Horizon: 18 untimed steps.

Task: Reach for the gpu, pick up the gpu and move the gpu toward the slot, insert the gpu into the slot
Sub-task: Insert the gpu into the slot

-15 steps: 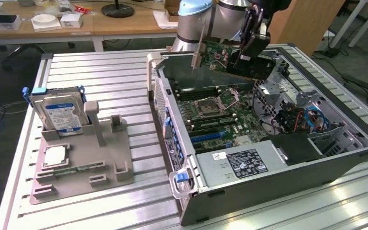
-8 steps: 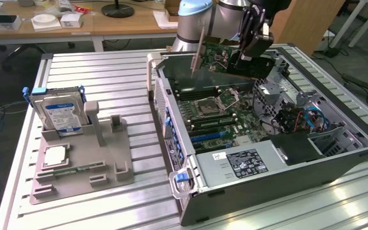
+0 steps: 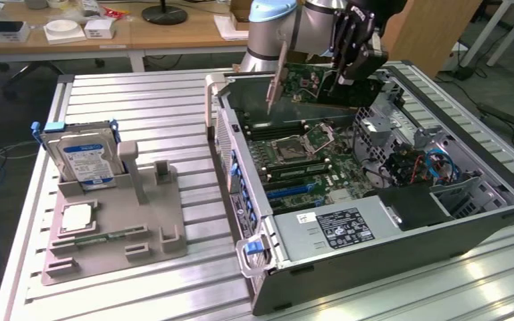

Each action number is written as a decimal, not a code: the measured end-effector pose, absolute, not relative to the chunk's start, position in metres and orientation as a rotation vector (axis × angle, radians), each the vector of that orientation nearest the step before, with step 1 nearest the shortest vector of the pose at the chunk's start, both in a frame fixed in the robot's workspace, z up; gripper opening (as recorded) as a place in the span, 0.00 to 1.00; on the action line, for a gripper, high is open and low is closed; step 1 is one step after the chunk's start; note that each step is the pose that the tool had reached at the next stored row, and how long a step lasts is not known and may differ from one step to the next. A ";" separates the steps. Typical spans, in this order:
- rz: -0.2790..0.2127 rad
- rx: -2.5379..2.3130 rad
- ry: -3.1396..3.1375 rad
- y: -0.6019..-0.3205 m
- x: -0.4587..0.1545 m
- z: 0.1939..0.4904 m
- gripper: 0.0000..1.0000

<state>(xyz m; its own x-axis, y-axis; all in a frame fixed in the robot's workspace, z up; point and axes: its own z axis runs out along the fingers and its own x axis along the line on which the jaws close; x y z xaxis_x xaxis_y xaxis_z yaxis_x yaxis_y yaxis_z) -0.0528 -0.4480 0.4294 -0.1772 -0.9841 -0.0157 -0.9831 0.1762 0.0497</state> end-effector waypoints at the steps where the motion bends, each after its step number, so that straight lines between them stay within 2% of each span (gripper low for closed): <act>1: -0.075 2.019 -2.379 -0.448 -0.053 0.429 0.27; 16: -0.071 2.194 -2.215 -0.448 -0.053 0.429 0.27; 18: -0.036 2.211 -2.232 -0.448 -0.053 0.429 0.27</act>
